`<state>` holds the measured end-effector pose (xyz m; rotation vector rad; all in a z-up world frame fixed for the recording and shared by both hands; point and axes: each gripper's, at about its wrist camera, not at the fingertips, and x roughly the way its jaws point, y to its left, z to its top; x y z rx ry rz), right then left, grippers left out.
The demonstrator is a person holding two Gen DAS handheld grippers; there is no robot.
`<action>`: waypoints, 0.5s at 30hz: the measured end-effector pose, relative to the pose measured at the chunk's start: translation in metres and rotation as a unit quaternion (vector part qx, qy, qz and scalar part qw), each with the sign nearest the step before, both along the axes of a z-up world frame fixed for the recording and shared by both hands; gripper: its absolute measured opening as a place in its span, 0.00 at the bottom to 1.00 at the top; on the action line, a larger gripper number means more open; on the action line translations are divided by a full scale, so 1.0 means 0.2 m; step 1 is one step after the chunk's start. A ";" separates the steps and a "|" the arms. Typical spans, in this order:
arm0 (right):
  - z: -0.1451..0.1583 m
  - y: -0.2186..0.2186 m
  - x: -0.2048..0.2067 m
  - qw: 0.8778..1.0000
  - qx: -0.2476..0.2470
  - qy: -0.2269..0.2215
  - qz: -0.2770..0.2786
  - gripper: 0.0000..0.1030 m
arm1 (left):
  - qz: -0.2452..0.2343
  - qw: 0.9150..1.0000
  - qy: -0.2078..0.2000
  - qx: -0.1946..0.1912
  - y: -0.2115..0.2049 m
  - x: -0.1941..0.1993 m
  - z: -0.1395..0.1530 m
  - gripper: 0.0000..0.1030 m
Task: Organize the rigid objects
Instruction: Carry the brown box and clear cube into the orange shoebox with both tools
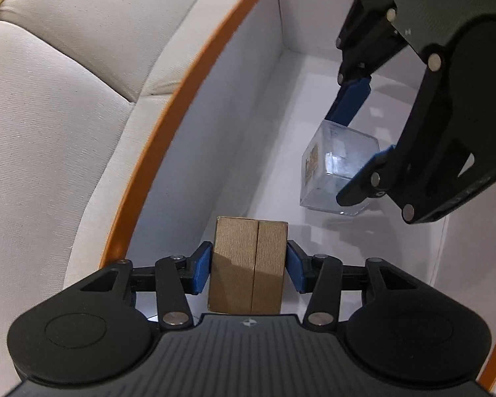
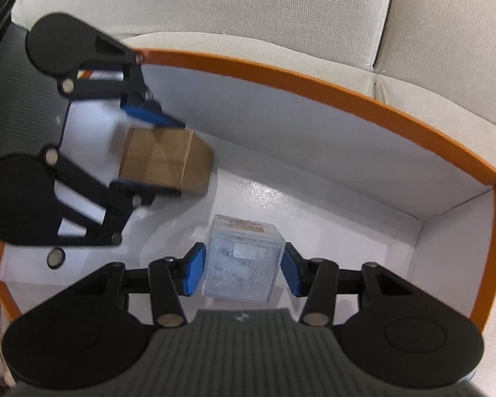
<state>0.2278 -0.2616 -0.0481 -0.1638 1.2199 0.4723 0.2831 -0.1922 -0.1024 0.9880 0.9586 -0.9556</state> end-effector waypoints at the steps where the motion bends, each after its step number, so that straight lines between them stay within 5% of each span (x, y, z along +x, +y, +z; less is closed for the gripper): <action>1: 0.00 0.00 0.00 1.000 0.004 0.000 0.000 0.49 | 0.000 1.000 0.003 0.000 0.00 0.01 0.00 0.56; 4: 0.00 -0.01 -0.02 1.000 0.016 0.004 0.000 0.49 | -0.002 1.000 0.029 -0.006 0.02 0.07 0.03 0.64; 15: 0.04 -0.06 -0.03 0.999 0.045 0.012 0.010 0.49 | 0.008 0.992 0.129 -0.007 0.06 0.22 0.12 0.63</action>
